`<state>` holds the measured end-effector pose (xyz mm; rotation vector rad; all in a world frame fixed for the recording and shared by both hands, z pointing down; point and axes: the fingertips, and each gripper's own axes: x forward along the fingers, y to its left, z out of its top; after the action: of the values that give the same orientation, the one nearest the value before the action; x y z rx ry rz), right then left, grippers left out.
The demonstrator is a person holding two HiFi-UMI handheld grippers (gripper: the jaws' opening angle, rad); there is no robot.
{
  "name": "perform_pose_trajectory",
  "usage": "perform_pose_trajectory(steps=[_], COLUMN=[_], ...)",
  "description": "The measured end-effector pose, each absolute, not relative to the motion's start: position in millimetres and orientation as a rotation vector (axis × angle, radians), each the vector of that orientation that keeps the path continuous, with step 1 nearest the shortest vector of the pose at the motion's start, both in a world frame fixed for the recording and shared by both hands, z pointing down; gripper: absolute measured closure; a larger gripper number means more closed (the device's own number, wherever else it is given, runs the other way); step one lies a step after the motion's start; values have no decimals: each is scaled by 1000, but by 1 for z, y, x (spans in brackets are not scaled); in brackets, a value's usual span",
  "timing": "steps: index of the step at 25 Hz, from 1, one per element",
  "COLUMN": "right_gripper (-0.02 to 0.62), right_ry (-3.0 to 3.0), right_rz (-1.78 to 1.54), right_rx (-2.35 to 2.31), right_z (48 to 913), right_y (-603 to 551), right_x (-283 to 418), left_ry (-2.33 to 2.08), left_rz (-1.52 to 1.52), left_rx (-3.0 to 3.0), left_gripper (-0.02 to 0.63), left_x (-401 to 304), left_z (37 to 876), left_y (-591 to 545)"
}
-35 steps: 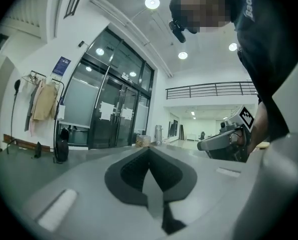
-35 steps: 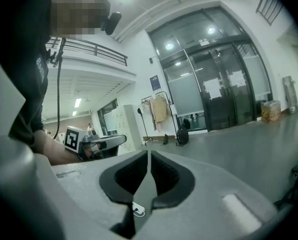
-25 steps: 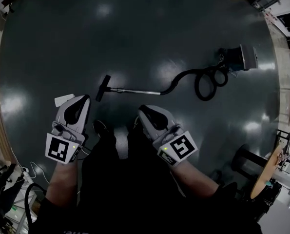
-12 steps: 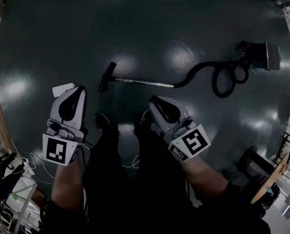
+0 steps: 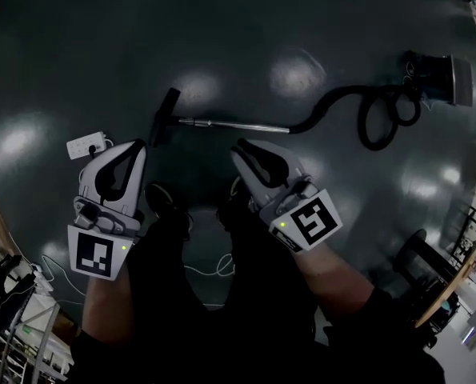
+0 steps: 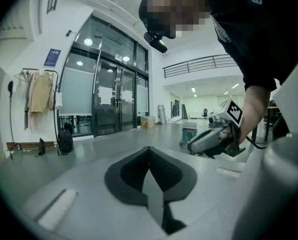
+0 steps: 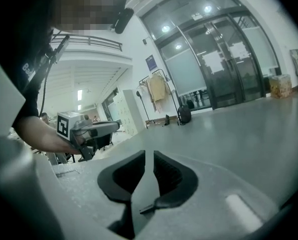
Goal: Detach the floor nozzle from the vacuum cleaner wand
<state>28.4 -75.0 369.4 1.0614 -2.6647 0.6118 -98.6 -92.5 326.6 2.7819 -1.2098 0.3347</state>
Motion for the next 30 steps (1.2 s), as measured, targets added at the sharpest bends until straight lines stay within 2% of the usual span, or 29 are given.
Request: perform_pose_trajectory(steps=[15,24,30], right_gripper=[535,502,497], right_ry=[-2711,-2734,-2736], right_rz=[551,461,439], right_rx=[923,733,599], right_z=[506,573,612], right_y=[-96,-106,-109], right_x=[4,-14,-21], left_ry=[-1003,-795,-675], left_rz=[435,596,544], left_rx=[2854,2928,2935], left_gripper=[604,603,575], left_x=[-92,-96,-87], left_z=[476,548,583], left_y=[-103,-109,-114])
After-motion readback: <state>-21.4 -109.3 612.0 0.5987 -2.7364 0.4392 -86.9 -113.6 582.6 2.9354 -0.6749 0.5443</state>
